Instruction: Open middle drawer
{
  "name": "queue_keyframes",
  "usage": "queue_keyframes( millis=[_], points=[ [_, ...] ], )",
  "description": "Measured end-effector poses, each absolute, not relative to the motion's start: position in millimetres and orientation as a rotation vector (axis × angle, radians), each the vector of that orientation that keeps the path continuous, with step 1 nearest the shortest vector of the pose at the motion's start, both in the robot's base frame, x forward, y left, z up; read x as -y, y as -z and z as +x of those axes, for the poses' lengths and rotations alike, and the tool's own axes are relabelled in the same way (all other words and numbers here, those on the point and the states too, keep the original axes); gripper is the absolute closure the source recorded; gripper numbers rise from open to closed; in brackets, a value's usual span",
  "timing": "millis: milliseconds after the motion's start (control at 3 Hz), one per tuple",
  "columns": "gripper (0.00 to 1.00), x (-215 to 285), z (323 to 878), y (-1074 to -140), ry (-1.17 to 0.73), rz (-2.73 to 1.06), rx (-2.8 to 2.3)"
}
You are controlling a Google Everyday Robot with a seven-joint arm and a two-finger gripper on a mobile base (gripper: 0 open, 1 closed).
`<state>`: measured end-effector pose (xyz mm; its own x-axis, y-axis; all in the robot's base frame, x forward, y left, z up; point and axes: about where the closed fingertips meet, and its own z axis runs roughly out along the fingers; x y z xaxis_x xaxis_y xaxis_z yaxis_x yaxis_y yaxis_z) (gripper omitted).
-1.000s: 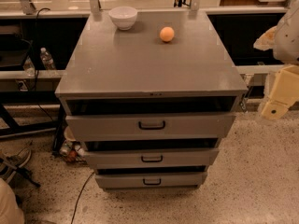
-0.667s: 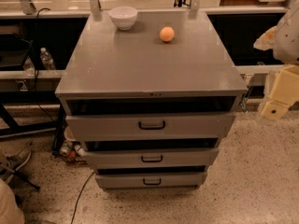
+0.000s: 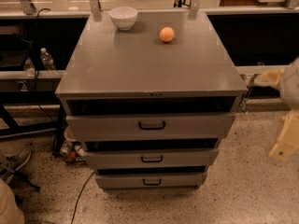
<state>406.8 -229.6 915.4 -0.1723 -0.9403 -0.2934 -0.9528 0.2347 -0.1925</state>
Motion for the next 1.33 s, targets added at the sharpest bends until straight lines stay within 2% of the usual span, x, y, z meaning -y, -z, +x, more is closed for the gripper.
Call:
queue_keyframes(
  millis=[333, 667, 1000, 1333],
  points=[
    [0.0, 232.2, 384.8, -865.5, -0.18, -1.83, -2.11],
    [0.0, 219.7, 358.9, -793.5, -0.424, -1.888, -2.064],
    [0.0, 219.7, 358.9, -793.5, -0.424, -1.888, -2.064],
    [0.0, 218.0, 358.4, -754.3, -0.479, -1.9, -2.096]
  ],
)
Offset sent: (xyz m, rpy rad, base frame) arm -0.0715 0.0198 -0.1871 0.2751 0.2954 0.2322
